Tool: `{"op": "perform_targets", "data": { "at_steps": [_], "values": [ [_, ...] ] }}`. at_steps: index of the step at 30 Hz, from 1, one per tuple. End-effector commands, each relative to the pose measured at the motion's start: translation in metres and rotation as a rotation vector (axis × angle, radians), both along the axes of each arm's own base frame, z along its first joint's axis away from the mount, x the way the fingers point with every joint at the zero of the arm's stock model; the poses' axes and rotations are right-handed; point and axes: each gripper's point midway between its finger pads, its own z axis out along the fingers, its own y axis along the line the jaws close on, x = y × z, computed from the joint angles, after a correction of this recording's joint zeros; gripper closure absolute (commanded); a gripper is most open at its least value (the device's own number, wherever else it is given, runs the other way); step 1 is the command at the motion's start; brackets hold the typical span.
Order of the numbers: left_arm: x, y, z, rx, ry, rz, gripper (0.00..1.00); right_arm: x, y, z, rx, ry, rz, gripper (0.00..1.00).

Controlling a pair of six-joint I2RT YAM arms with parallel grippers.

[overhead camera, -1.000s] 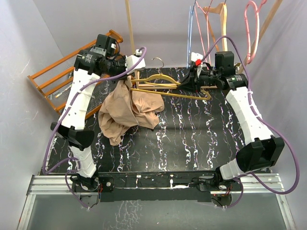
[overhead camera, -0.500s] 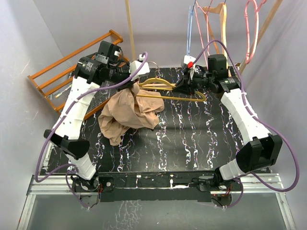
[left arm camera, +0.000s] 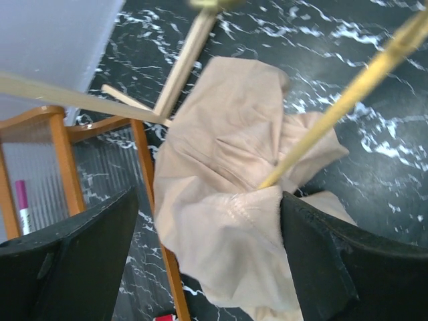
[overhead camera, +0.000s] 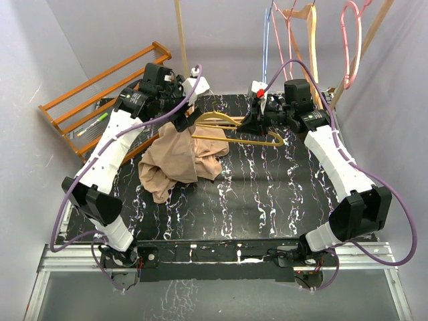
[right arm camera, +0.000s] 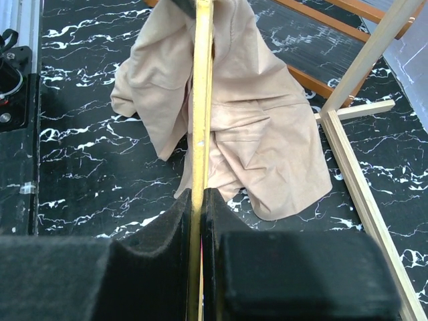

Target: Place the t-shirt on the hanger

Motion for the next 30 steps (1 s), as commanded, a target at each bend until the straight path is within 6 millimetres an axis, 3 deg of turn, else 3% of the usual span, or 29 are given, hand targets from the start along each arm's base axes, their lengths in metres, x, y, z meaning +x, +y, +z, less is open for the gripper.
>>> {"op": "perform_targets", "data": {
  "at_steps": [1, 4, 9, 14, 19, 25, 30],
  "values": [
    [0.01, 0.02, 0.063, -0.142, -0.161, 0.184, 0.17, 0.003, 0.002, 0.026, 0.035, -0.096, 0.001, 0.92],
    [0.002, 0.031, 0.076, -0.175, -0.207, 0.243, 0.18, 0.006, 0.002, 0.025, 0.038, -0.092, -0.002, 0.92],
    [-0.027, 0.041, 0.071, -0.277, -0.134, 0.345, 0.24, 0.01, 0.002, 0.022, 0.035, -0.087, -0.014, 0.92],
    [-0.062, 0.034, 0.04, -0.396, 0.061, 0.396, 0.27, 0.015, 0.002, 0.019, 0.033, -0.078, -0.034, 0.92],
    [-0.09, 0.03, -0.011, -0.455, 0.225, 0.466, 0.35, 0.017, 0.0, 0.018, 0.029, -0.074, -0.053, 0.92],
    [-0.098, 0.022, -0.043, -0.505, 0.229, 0.566, 0.35, 0.018, -0.002, 0.017, 0.024, -0.066, -0.081, 0.92],
    [-0.096, 0.024, -0.047, -0.547, 0.201, 0.687, 0.33, 0.015, -0.003, 0.012, 0.026, -0.059, -0.096, 0.92]
  ]
}}
